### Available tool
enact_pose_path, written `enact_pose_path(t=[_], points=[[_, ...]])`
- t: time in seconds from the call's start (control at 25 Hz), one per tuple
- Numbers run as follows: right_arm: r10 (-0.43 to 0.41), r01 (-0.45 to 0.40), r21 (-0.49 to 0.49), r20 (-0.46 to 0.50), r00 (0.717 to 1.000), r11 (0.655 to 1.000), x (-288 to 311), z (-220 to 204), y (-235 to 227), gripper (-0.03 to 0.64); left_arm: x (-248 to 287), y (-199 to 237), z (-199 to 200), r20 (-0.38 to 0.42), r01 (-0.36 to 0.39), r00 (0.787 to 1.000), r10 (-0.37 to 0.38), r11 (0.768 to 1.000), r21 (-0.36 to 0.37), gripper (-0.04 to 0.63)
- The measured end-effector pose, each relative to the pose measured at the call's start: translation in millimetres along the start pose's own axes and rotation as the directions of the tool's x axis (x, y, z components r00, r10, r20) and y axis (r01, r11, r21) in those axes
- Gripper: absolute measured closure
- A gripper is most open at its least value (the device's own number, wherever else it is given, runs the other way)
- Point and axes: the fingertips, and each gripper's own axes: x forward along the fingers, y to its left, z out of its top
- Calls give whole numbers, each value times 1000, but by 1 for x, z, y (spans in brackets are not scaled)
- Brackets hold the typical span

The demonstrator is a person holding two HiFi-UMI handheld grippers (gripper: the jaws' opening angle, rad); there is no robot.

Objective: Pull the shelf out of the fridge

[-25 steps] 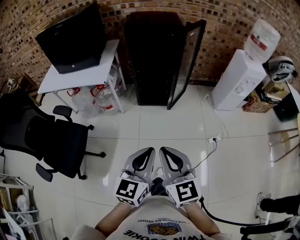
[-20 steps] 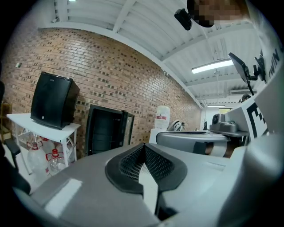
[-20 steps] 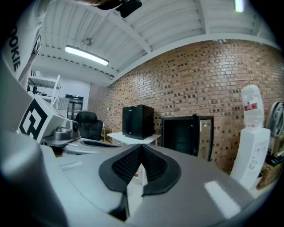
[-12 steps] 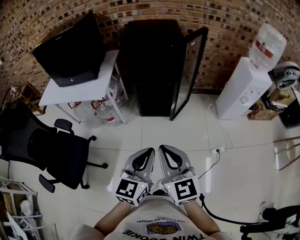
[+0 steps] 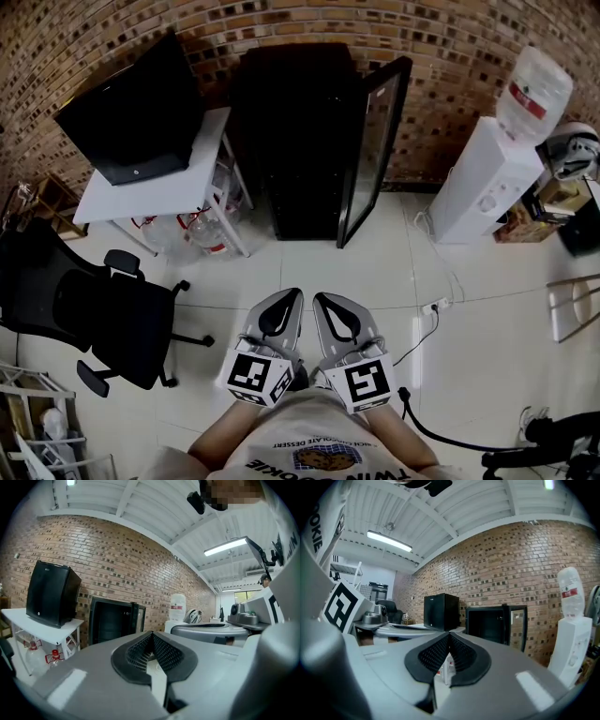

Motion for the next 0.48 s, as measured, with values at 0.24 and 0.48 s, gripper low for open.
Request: enact_pose_path(t=[0.24,0.48], points=[[-12,12,1,-24,1000,1000,26,-10,-16,612,24,20,-17,-4,9,1000,-9,1000,-29,595],[-38,37,-31,-42,998,999,69,-10,-46,612,73,50,-15,0,34,999,-34,997,-72,595]])
